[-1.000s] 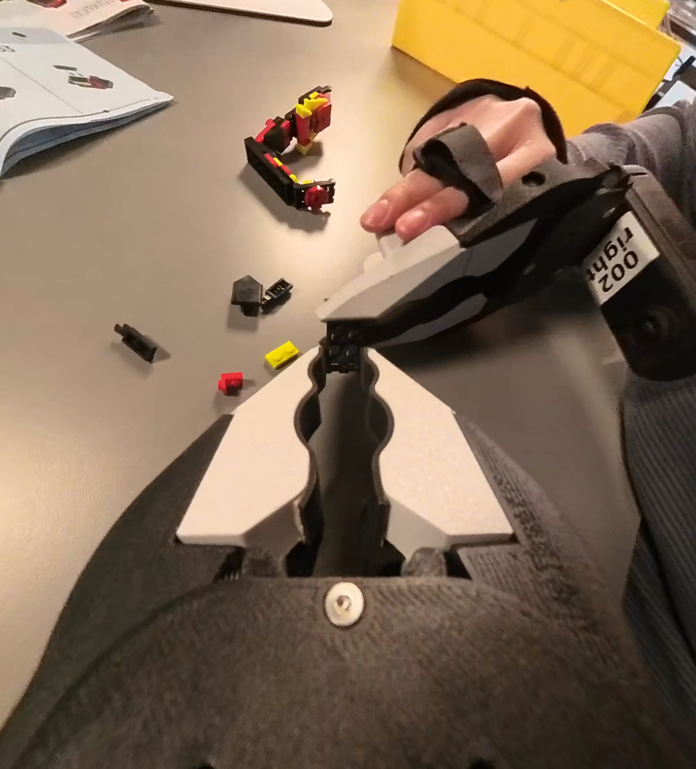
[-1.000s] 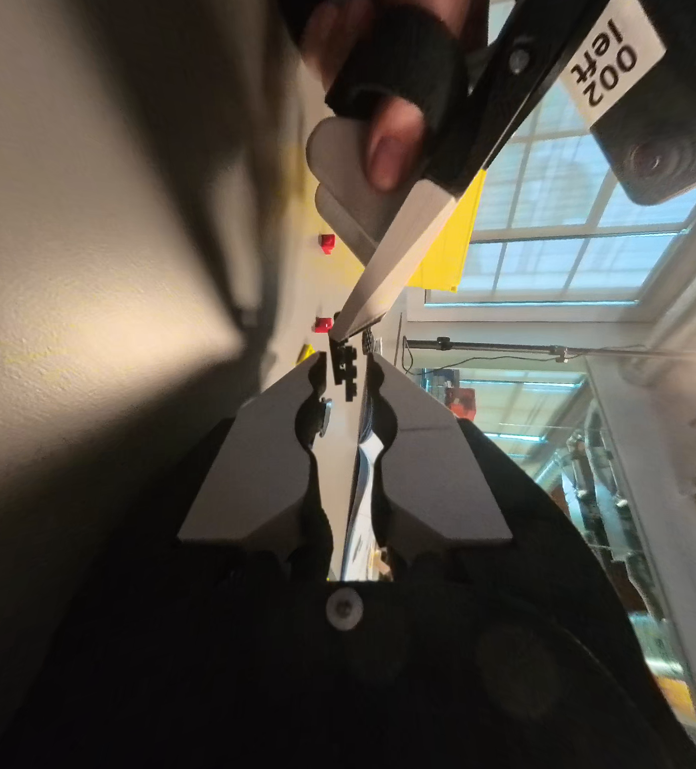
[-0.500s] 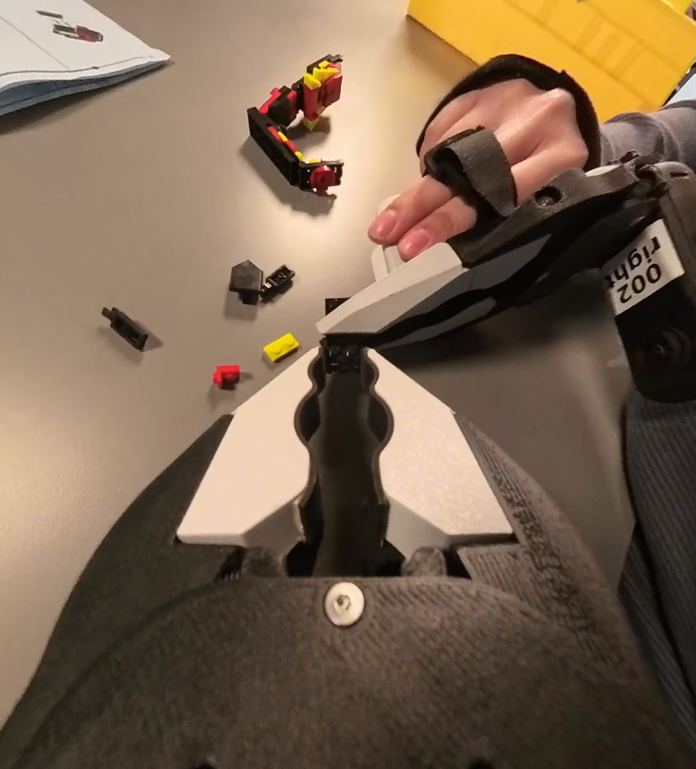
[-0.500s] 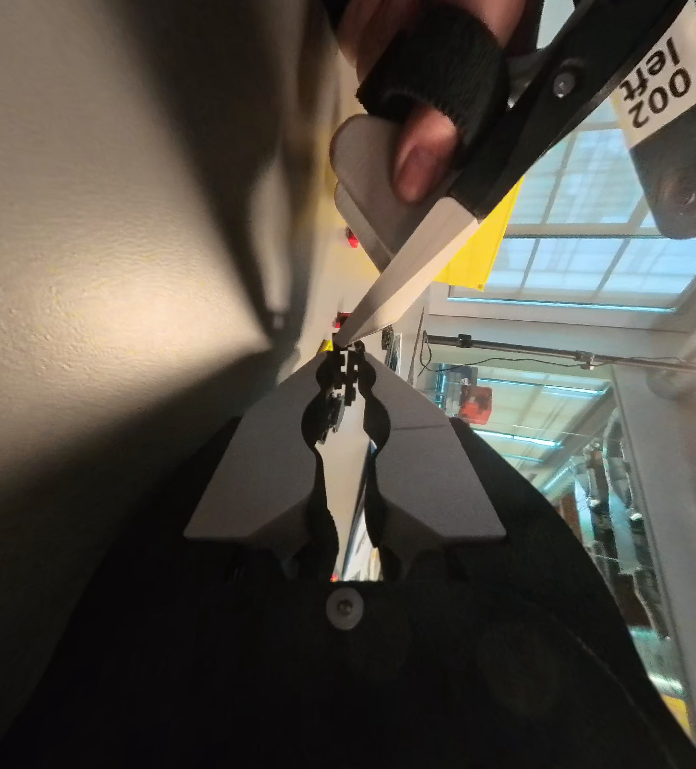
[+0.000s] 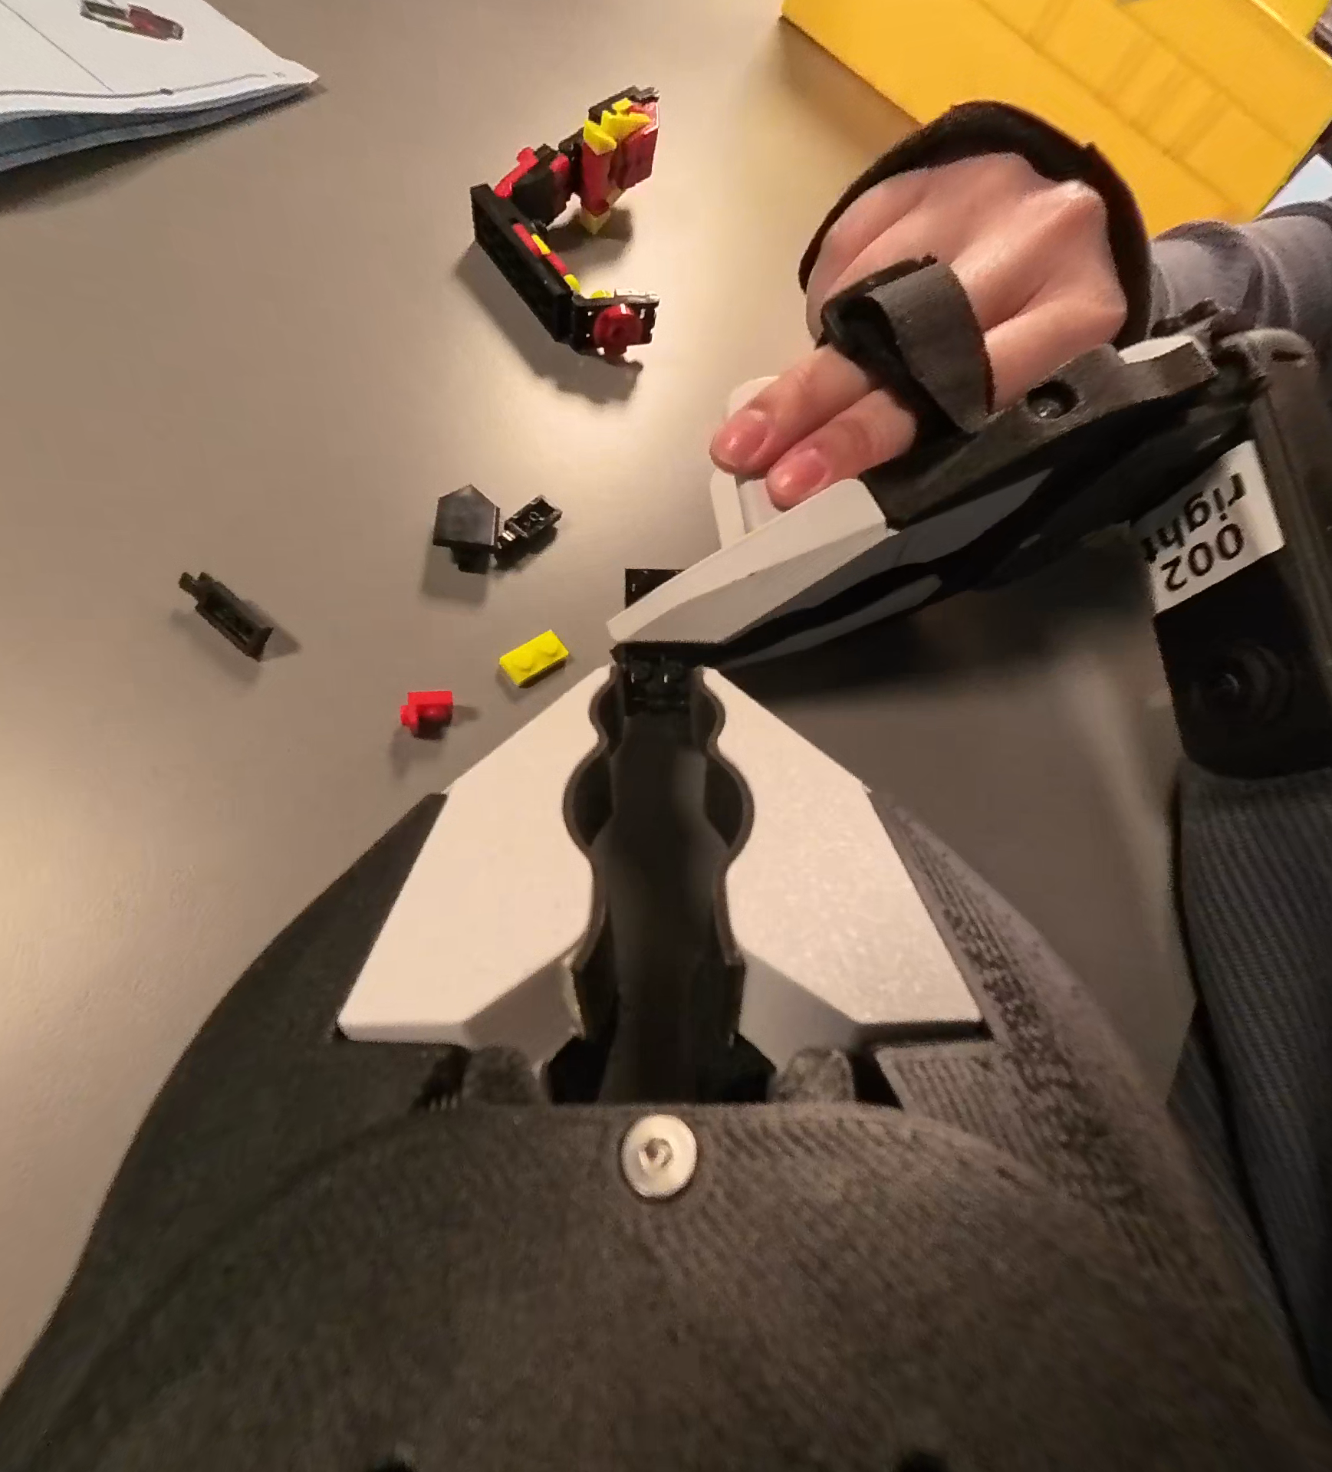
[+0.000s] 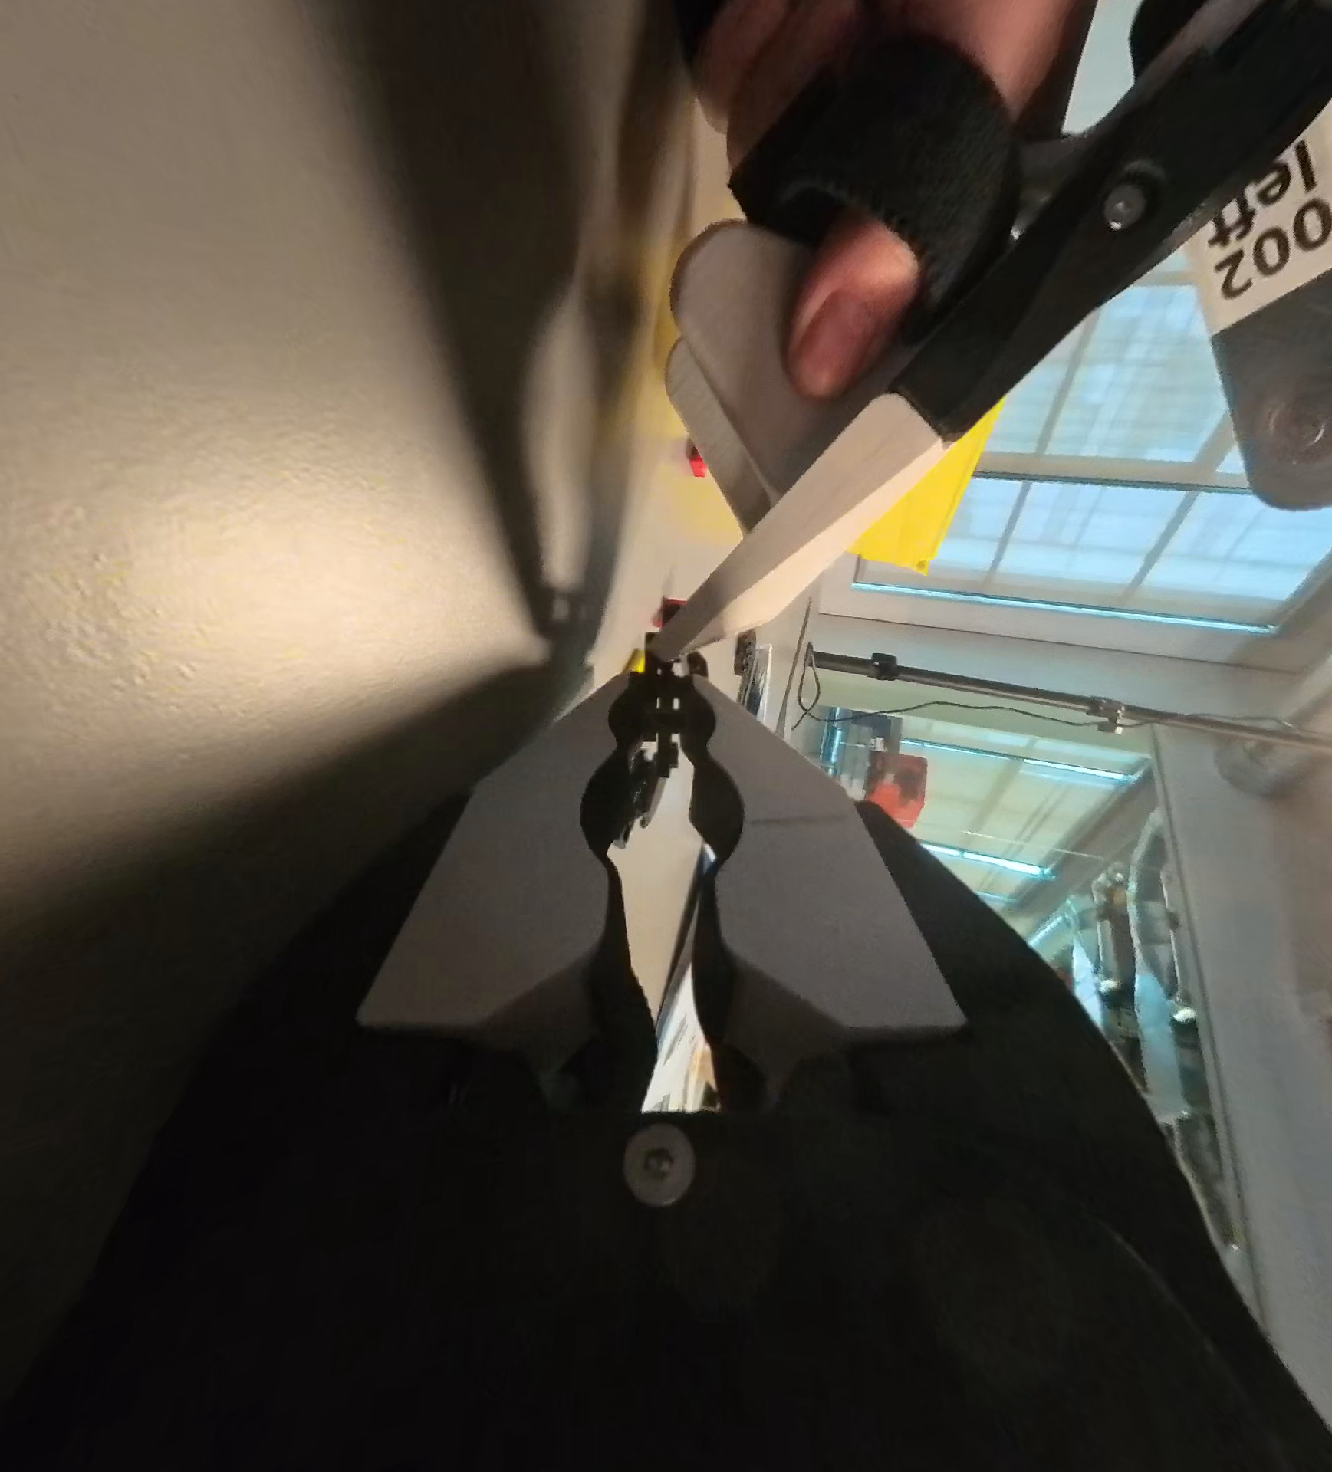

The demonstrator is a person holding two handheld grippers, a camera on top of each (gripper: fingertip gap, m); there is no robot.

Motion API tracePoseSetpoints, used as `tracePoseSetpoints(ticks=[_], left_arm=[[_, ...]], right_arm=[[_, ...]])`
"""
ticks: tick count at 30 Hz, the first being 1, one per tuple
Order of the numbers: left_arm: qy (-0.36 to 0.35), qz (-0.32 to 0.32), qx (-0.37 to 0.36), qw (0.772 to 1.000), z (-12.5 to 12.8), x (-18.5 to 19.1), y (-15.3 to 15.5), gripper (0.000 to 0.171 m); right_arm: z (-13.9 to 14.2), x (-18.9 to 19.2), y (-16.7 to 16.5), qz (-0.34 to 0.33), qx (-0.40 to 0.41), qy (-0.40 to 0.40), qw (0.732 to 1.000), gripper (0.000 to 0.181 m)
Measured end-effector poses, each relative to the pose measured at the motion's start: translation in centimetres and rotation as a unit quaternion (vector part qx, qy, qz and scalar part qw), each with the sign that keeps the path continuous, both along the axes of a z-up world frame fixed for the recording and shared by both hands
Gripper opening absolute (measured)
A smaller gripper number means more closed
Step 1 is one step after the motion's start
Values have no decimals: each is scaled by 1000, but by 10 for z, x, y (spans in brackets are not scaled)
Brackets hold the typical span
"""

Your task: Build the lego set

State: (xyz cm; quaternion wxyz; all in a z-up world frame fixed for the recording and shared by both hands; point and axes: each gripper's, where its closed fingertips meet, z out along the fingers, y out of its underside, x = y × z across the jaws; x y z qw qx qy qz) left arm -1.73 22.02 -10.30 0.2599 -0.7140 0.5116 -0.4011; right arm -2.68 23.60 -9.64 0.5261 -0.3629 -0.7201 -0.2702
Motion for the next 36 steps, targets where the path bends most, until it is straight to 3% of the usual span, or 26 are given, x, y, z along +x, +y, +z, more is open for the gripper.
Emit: tracePoseSetpoints(ticks=[8, 11, 15, 19, 22, 25, 29, 32, 36], left_arm=[[17, -5, 1, 1000, -5, 1, -2, 15], [8, -1, 8, 1000, -2, 1, -1, 16], [35, 19, 25, 999, -9, -10, 6, 16], [51, -5, 61, 997, -11, -12, 0, 16], [60, -25, 86, 994, -13, -12, -3, 16], [60, -36, 97, 993, -14, -12, -5, 16], [57, -52, 104, 992, -13, -12, -9, 29], [58, -53, 108, 991, -13, -12, -10, 31], [66, -48, 135, 987, -15, -13, -5, 22]], right_arm=[[-5, 2, -1, 1, -18, -17, 1000, 6], [-2, 1, 0, 8, -37, 28, 999, 7], [9, 10, 2, 14, -107, 138, 984, 36], [16, 22, 9, 7, -192, 236, 953, 41], [22, 26, 14, -11, -241, 279, 930, 23], [17, 22, 17, -40, -337, 296, 893, 13], [6, 9, 18, -78, -477, 307, 820, 13], [-4, 6, 21, -102, -527, 296, 790, 13], [-13, 3, 18, -112, -560, 276, 773, 15]])
